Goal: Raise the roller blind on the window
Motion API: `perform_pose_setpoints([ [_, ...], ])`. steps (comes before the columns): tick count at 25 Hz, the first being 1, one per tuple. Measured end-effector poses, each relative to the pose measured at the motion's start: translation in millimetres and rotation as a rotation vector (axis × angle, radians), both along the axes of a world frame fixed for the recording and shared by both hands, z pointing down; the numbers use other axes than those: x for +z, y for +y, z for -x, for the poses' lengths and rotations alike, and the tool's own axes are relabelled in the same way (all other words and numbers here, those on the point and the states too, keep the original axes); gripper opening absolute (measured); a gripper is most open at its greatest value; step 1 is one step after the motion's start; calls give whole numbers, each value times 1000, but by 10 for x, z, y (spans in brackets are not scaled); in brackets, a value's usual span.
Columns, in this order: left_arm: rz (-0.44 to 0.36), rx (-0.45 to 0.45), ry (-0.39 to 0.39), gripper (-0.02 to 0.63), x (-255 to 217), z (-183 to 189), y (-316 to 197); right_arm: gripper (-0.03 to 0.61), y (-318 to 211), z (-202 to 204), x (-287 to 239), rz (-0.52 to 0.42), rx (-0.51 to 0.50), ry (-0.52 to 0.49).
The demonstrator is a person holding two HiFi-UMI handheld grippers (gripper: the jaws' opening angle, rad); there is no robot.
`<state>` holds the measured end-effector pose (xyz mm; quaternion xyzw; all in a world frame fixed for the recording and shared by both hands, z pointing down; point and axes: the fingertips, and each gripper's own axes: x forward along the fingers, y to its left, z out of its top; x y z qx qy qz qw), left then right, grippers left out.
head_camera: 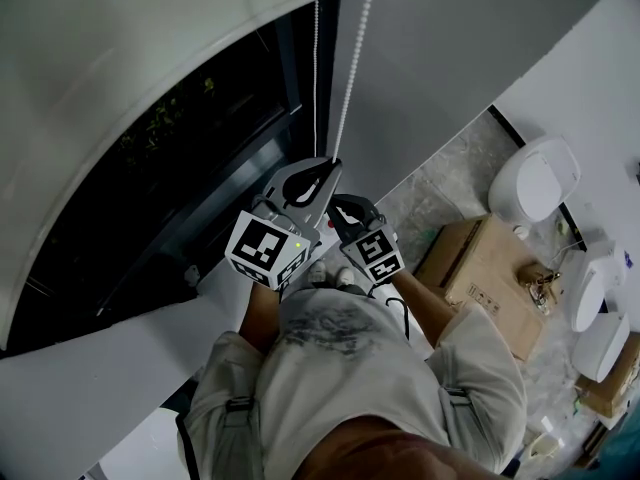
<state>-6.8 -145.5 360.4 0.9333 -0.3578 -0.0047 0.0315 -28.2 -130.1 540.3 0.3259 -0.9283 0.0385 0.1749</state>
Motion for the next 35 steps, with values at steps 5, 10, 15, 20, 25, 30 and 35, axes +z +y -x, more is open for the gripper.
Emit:
perform_pose_setpoints([
  [5,40,0,-6,11,172,-1,-4,9,28,-14,162,30,-2,23],
  [10,71,2,-10,11,311,-19,-3,9,47,-37,302,55,-6,44],
  [15,101,-1,-26,11,466,-19,6,9,79,-48,451,80,-12,69],
  [20,139,-5,-38,11,646,-3,30,11,127,-71,623,111,-18,95],
  [25,162,-5,-51,11,778,-24,48,11,193,-74,744,133,-35,117],
  [30,156,-12,-68,11,782,-9,45,14,228,-71,706,127,-29,101],
  [35,151,-16,-70,11,776,10,54,46,258,-69,419,76,-14,36],
])
